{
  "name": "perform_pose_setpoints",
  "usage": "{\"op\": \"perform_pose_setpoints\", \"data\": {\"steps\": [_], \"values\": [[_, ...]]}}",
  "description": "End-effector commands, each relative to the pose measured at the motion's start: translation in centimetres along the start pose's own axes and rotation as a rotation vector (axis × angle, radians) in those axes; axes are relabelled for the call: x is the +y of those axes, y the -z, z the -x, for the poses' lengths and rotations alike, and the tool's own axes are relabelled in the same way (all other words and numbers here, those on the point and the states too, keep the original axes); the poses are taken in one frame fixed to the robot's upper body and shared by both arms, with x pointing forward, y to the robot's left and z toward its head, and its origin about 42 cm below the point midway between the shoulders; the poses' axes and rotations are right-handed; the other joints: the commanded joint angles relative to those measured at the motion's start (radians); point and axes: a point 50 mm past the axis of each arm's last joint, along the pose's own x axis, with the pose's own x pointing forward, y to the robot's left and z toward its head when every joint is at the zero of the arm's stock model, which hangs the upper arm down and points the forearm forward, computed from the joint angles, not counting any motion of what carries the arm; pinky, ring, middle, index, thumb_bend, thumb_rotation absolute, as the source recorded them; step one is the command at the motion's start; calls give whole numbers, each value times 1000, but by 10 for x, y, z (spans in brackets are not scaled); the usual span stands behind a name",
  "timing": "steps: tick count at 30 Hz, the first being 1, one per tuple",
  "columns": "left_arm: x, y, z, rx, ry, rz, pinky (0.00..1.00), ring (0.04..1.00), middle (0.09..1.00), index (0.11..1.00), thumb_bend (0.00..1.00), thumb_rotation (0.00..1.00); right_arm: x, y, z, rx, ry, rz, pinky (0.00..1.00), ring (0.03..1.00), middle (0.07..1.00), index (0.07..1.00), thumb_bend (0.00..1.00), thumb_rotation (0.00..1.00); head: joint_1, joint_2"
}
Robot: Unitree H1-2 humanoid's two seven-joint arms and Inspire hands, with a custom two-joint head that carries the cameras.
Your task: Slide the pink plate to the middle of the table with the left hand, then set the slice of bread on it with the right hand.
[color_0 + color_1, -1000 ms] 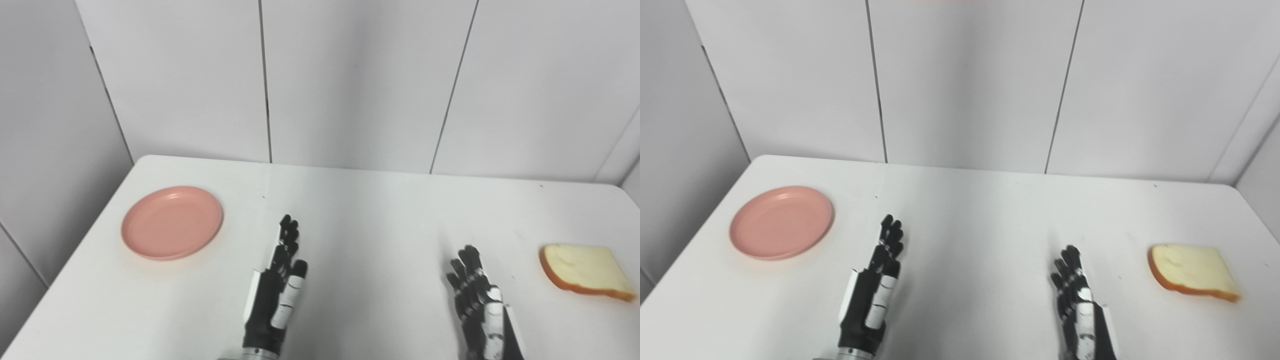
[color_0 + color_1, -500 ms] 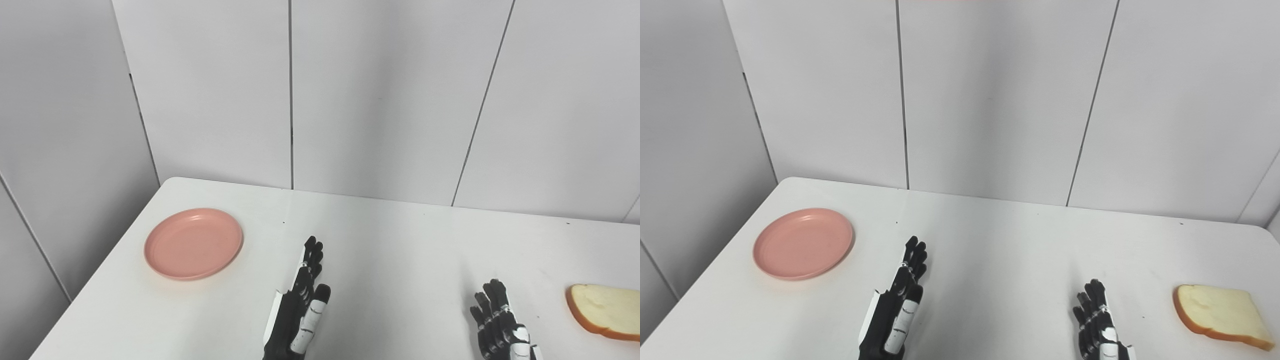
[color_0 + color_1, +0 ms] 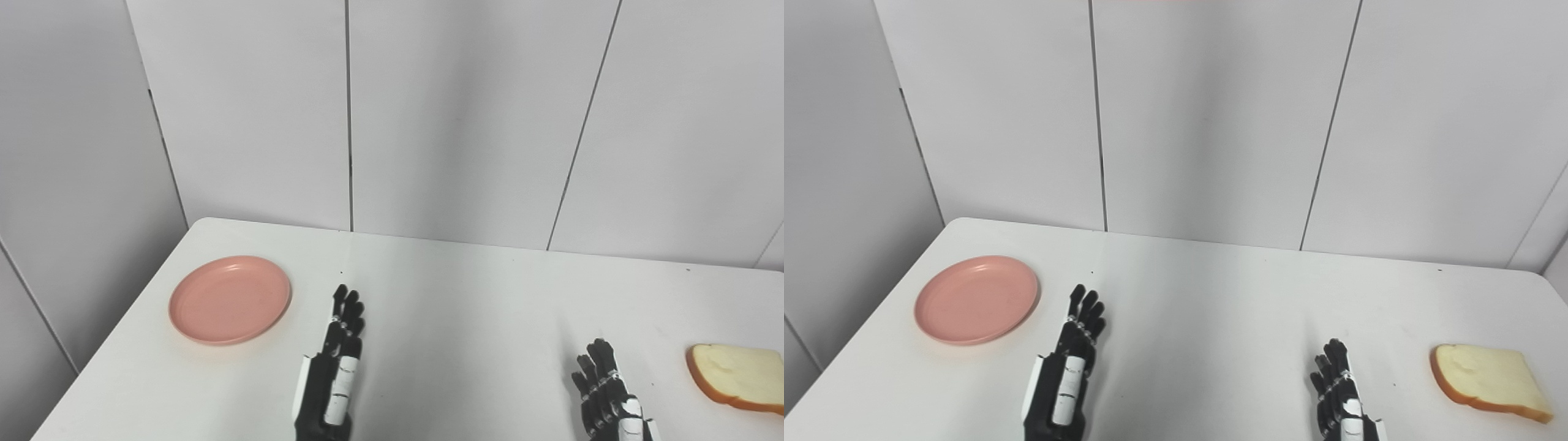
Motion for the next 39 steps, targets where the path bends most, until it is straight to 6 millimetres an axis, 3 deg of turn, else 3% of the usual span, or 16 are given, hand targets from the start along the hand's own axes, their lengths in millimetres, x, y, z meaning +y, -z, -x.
{"op": "perform_pose_setpoints", "data": {"steps": [1, 6, 12, 17, 24, 30, 39], "values": [[5, -34, -31, -131, -11, 11, 969, 955, 967, 944, 902, 842, -22, 39, 32, 148, 55, 40, 1000, 1000, 1000, 961, 764, 1000, 1, 0], [42, -73, -80, -236, -30, -81, 901, 886, 891, 879, 925, 876, -20, 40, 32, 145, 52, 37, 1000, 991, 995, 950, 756, 1000, -7, -4], [81, -98, -115, -300, -84, -155, 870, 874, 886, 855, 969, 902, -19, 40, 33, 146, 51, 31, 1000, 987, 990, 946, 759, 1000, -9, -3], [126, -118, -142, -317, -138, -224, 878, 867, 876, 864, 994, 907, -19, 42, 32, 149, 46, 32, 1000, 994, 993, 947, 755, 1000, -10, -5], [183, -126, -167, -322, -191, -276, 846, 860, 862, 839, 949, 921, -18, 43, 32, 148, 54, 36, 1000, 976, 977, 936, 769, 1000, -13, -4], [225, -125, -185, -271, -220, -212, 853, 871, 872, 837, 953, 889, -18, 43, 33, 150, 54, 41, 1000, 970, 972, 934, 776, 1000, -15, -1], [279, -120, -198, -173, -274, -212, 840, 877, 875, 845, 941, 887, -18, 42, 34, 156, 54, 41, 1000, 970, 967, 941, 774, 1000, -14, 6]]}}
